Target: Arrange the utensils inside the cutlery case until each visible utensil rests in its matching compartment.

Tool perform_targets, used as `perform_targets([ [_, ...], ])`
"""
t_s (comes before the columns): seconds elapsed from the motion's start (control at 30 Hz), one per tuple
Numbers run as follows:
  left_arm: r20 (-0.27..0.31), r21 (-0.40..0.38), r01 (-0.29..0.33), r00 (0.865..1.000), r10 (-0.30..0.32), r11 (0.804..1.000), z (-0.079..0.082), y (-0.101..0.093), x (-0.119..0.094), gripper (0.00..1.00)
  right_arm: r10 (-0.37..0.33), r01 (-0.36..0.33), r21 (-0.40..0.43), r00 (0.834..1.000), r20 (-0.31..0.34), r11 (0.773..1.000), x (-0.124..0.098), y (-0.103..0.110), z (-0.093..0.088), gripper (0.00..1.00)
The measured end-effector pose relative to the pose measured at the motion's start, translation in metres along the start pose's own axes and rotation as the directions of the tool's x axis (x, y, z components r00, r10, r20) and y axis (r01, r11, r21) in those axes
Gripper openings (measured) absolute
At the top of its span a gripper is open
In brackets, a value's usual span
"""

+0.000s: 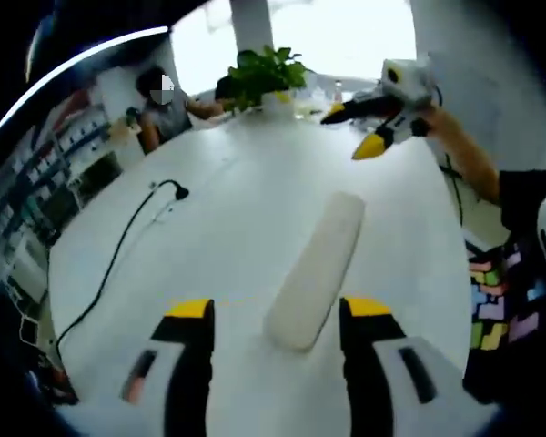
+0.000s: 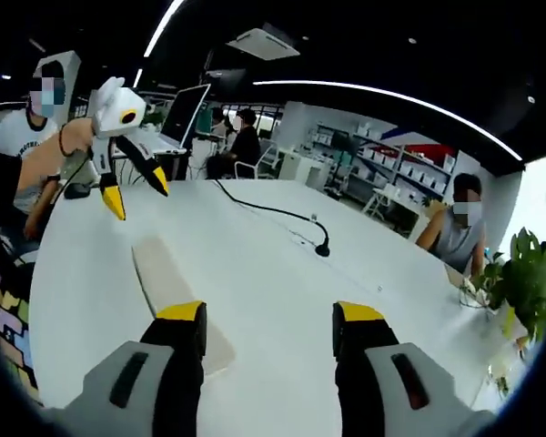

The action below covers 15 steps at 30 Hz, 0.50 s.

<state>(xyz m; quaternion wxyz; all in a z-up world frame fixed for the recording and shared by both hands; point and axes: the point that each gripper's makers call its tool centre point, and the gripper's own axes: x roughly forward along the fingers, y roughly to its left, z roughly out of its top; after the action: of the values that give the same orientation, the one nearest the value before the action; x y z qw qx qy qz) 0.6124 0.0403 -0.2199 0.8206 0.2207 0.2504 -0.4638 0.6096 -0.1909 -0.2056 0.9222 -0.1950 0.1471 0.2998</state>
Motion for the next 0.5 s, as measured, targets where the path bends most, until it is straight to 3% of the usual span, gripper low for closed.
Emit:
perform_targets([
  [0.07,0.077,-0.025,-0.067,0.995,0.069,0.997,0.006,0.008,-0.003,0.59,-0.024,0.024,-0.012,1.0,0.006,1.0,-0.003,0.0,-0.005,0.59],
  [0.17,0.164,-0.116,-0.097,0.98,0.116,0.989,0.006,0.01,-0.006,0.59,-0.04,0.041,-0.015,0.999,0.009,0.999,-0.009,0.006,-0.014,0.6],
  [0.2,0.184,-0.114,-0.104,0.975,0.124,0.988,0.004,0.008,-0.008,0.59,-0.043,0.043,-0.006,0.999,0.02,0.999,-0.011,0.007,-0.014,0.6],
  [0.3,0.183,-0.089,-0.115,0.975,0.129,0.989,-0.007,-0.001,-0.007,0.66,-0.071,0.069,0.027,0.995,0.069,0.997,-0.023,0.007,-0.013,0.61],
  [0.5,0.29,-0.157,-0.142,0.939,0.184,0.977,-0.004,-0.005,-0.015,0.65,-0.15,0.143,0.061,0.981,0.127,0.988,-0.047,0.006,-0.013,0.62],
])
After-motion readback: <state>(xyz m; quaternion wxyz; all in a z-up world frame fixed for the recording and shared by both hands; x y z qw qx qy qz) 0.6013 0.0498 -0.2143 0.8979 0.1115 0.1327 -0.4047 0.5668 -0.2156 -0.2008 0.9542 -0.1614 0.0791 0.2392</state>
